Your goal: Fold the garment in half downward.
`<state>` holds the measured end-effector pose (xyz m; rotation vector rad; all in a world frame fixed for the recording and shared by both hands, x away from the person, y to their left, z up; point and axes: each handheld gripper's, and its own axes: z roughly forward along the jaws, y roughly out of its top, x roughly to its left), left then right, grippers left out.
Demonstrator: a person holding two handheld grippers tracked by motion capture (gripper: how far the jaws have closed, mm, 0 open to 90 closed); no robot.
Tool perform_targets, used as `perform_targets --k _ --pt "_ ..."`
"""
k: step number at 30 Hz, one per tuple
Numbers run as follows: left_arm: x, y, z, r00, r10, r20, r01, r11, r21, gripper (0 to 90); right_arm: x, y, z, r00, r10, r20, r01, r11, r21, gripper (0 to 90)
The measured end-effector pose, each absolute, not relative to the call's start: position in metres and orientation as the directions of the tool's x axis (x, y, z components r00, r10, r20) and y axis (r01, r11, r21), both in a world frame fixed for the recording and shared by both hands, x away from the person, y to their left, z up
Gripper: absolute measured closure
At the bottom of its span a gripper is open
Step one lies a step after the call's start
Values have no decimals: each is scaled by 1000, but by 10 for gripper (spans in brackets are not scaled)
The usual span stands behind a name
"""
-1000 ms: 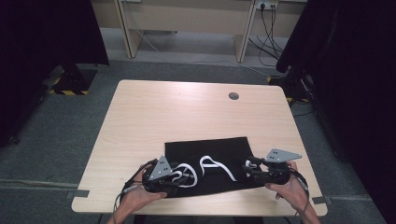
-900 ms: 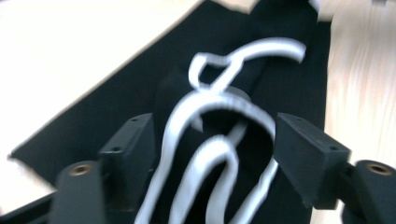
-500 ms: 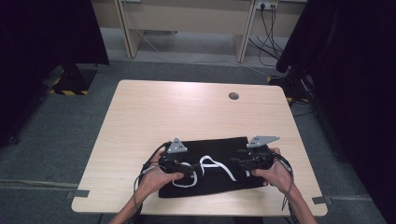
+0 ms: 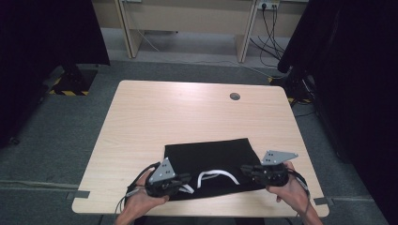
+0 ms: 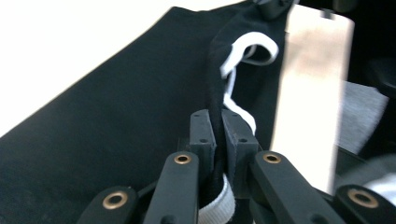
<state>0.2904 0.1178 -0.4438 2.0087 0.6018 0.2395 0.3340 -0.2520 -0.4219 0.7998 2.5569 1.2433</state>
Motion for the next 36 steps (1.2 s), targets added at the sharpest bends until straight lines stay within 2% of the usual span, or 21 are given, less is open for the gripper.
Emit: perform_targets --k 4,8,10,14,17,19,21,23,27,32,36 --pt "272 118 -457 866 494 -71 311 -422 852 795 315 -260 -427 -834 546 72 387 488 782 832" --pt "267 114 -468 870 483 -99 331 -423 844 659 302 -266 -434 -821 562 102 422 476 772 724" --pt "266 114 -466 862 492 -124 343 -387 856 542 297 -269 -434 -811 575 110 433 463 773 658" --pt "267 118 -451 842 510 -174 362 -297 883 399 294 -275 -422 -789 604 111 430 414 802 591" --pt "271 124 -443 816 546 -189 370 -243 897 380 300 -274 -417 -778 622 90 424 413 806 572" --pt "277 128 -441 776 582 -244 415 -179 892 336 306 -270 -419 -775 625 87 432 425 795 560" --pt "286 130 -443 732 628 -267 462 -168 871 317 314 -266 -424 -769 633 92 448 430 783 556" --pt "294 129 -449 693 675 -254 490 -182 852 306 323 -262 -430 -760 643 88 462 441 769 549" --pt "294 124 -461 685 698 -208 513 -259 818 285 336 -258 -443 -733 674 92 507 451 735 503" --pt "281 124 -476 697 710 -102 508 -388 769 214 338 -259 -457 -716 694 80 535 472 701 421" --pt "275 127 -482 704 708 -53 480 -420 770 205 334 -264 -468 -707 704 69 545 480 687 404"
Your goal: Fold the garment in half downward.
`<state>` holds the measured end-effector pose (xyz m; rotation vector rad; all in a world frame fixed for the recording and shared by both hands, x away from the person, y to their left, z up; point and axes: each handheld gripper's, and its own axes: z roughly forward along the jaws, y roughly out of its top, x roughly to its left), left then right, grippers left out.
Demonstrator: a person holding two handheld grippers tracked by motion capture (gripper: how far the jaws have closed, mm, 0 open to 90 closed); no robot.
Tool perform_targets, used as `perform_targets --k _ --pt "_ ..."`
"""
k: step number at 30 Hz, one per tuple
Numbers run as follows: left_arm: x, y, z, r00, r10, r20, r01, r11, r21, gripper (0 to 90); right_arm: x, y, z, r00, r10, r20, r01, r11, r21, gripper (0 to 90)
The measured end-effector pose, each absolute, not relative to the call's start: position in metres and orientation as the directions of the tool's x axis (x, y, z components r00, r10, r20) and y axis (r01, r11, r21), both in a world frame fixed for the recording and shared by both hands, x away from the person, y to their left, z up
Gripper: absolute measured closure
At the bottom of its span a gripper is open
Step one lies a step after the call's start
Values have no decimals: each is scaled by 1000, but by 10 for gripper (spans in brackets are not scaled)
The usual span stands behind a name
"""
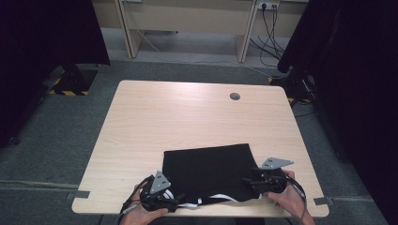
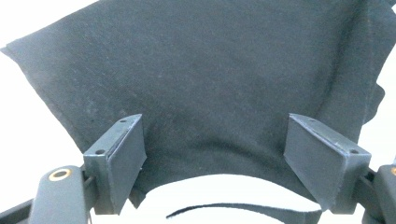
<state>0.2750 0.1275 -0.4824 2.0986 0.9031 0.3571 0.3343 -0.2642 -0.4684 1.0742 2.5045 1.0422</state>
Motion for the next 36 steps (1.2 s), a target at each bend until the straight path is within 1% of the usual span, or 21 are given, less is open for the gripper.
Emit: perform_targets --k 3,5,6,7,15,19,23,25,27,31,32,34,36 --pt "278 126 -483 706 707 -24 464 -437 770 186 332 -267 -470 -704 707 66 540 473 696 408" --pt "283 125 -484 709 705 -27 461 -435 774 184 332 -266 -469 -704 709 40 531 488 693 408" --pt "288 124 -484 703 710 -40 477 -429 767 184 333 -266 -469 -700 713 30 530 491 692 407" --pt "292 123 -483 706 707 -27 469 -440 766 183 334 -266 -470 -693 721 25 533 488 691 406" --pt "354 108 -481 712 702 -28 481 -458 748 172 370 -276 -469 -633 774 23 572 447 688 410" --pt "375 97 -479 714 700 -23 484 -469 739 167 384 -274 -461 -578 816 8 603 421 677 365" --pt "380 97 -481 724 690 -28 473 -466 748 166 371 -258 -447 -622 783 7 542 423 726 351" --pt "378 98 -482 728 685 -24 462 -465 755 167 362 -247 -446 -656 755 -8 514 454 728 350" --pt "378 100 -483 733 680 -24 453 -462 762 167 356 -239 -449 -669 743 -30 500 479 721 350" --pt "375 103 -483 734 679 -21 448 -460 767 160 349 -239 -464 -671 740 -55 512 515 688 350" --pt "374 104 -483 731 681 -25 450 -454 769 157 347 -242 -468 -666 744 -49 521 511 684 346" --pt "373 105 -482 735 678 -20 441 -456 773 140 344 -250 -473 -654 756 -6 528 462 713 347" --pt "370 107 -481 737 676 -12 426 -451 784 122 342 -256 -472 -652 758 -5 531 461 711 347"
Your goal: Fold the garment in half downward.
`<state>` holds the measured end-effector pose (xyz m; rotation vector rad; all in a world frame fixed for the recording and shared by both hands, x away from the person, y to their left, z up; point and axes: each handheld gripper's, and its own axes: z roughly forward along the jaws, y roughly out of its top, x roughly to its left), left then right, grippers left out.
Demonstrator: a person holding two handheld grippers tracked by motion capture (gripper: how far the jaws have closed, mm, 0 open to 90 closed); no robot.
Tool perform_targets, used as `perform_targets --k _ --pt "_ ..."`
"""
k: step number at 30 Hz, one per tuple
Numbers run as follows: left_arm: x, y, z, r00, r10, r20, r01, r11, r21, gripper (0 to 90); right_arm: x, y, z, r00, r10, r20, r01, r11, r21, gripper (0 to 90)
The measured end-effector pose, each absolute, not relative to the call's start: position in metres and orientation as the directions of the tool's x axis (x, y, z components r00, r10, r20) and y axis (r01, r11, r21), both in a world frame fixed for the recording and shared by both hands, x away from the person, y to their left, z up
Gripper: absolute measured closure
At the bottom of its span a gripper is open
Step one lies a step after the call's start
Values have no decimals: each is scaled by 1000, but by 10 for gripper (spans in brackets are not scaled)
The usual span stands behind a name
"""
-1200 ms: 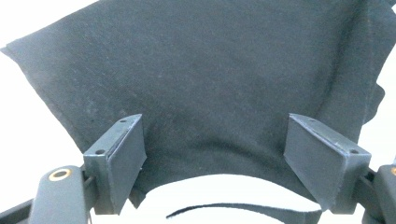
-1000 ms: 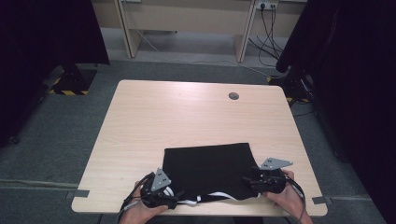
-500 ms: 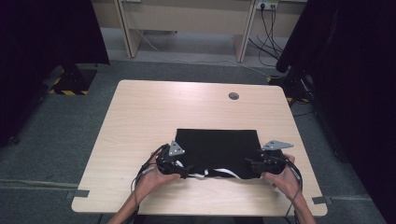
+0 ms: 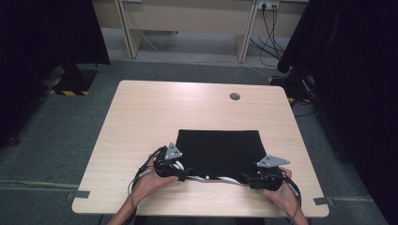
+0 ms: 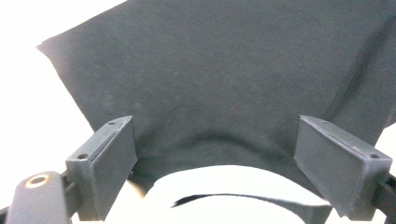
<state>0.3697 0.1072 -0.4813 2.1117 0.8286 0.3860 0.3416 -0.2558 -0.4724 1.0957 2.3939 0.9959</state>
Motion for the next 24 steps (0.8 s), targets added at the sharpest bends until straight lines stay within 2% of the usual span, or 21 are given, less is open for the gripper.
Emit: perform_targets --k 6,9,13,15,21,24 --pt "355 113 -474 723 691 -10 415 -422 806 93 344 -264 -460 -639 769 29 545 426 722 341" --pt "349 116 -472 716 696 -49 439 -395 807 81 355 -267 -453 -622 782 32 539 398 742 334" --pt "342 122 -472 706 704 -80 464 -374 803 68 373 -270 -460 -601 797 61 578 380 722 326" --pt "339 125 -473 701 707 -92 478 -371 796 27 376 -270 -465 -595 800 69 594 380 709 326" --pt "334 131 -479 695 710 -109 500 -369 784 27 372 -271 -467 -590 808 10 582 416 699 325" --pt "331 133 -482 698 708 -111 506 -377 776 27 368 -277 -471 -581 813 36 592 391 705 323"
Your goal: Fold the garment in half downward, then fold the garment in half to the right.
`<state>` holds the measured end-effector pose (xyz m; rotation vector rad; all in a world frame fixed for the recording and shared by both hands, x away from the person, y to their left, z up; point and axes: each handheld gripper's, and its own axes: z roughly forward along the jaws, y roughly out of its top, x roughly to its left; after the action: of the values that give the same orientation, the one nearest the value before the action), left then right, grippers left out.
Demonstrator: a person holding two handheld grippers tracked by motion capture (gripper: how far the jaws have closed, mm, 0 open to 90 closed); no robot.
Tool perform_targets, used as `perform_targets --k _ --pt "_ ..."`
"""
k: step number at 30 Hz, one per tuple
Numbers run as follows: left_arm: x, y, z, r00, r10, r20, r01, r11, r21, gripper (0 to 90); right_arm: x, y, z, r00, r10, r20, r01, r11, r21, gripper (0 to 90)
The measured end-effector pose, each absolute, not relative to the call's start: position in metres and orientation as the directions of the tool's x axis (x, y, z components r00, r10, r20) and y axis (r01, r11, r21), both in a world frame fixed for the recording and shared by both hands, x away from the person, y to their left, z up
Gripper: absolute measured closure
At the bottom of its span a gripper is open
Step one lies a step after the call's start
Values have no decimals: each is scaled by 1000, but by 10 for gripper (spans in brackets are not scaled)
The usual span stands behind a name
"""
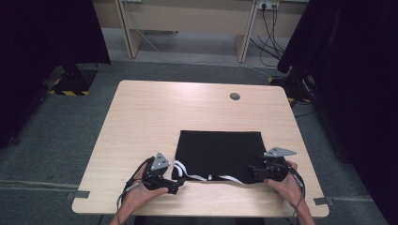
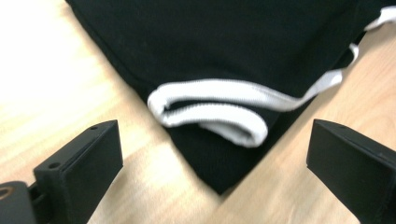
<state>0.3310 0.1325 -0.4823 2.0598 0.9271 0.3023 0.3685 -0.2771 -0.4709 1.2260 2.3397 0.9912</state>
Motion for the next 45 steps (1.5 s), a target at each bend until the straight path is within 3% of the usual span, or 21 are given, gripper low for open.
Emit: perform_targets --k 18,45 --pt "318 137 -485 717 697 -19 489 -484 726 16 352 -316 -471 -583 812 28 584 395 709 338" --pt "318 137 -486 713 701 -18 494 -485 722 0 342 -344 -471 -562 826 31 593 376 712 340"
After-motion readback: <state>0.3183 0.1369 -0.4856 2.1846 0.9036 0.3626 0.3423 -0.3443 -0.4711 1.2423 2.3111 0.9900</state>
